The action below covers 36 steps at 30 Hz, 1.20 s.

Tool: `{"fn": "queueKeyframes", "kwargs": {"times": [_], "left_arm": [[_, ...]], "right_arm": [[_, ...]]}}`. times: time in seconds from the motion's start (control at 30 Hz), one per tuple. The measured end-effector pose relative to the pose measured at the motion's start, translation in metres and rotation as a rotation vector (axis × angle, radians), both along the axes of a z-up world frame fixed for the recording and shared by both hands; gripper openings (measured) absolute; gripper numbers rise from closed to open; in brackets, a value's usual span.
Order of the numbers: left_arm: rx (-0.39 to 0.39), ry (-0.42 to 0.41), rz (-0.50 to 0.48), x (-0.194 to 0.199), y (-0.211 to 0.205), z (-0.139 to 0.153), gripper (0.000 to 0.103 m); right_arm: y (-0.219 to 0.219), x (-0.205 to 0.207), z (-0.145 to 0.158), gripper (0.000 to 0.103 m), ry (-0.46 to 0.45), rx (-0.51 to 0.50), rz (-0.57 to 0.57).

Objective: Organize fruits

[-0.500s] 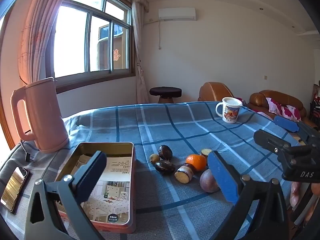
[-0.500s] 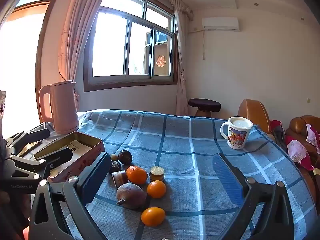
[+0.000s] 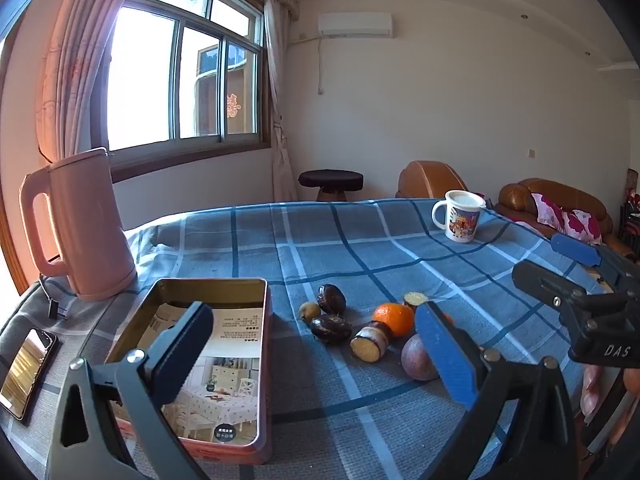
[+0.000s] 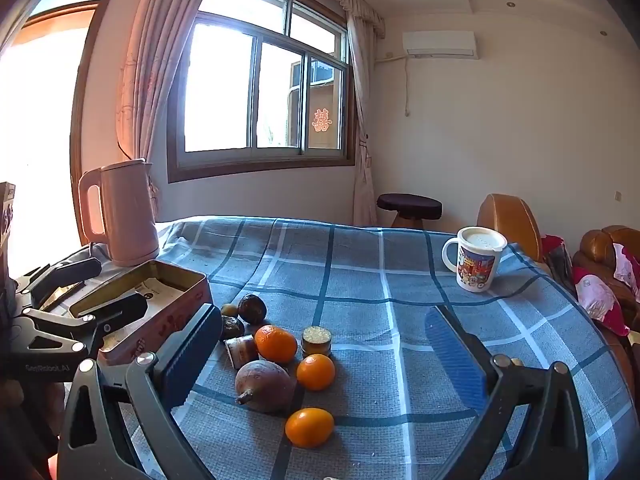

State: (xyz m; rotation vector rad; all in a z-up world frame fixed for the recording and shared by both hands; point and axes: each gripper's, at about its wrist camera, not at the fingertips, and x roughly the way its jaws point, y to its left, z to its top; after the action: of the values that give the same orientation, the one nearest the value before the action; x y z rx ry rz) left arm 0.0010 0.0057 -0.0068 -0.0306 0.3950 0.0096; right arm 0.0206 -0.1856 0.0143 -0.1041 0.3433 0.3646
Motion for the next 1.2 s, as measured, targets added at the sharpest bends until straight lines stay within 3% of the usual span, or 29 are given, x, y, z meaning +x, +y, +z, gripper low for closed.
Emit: {"fn": "queueKeyframes", "kwargs": {"times": [1.2], "left_arm": [[0.011,0.006,0.008,0.0009,0.009,-0.0044,0.103]], "right_arm": [[0.0034,-0.0002,-0.0063,0.102,0.011,0.008,0.006]]}}
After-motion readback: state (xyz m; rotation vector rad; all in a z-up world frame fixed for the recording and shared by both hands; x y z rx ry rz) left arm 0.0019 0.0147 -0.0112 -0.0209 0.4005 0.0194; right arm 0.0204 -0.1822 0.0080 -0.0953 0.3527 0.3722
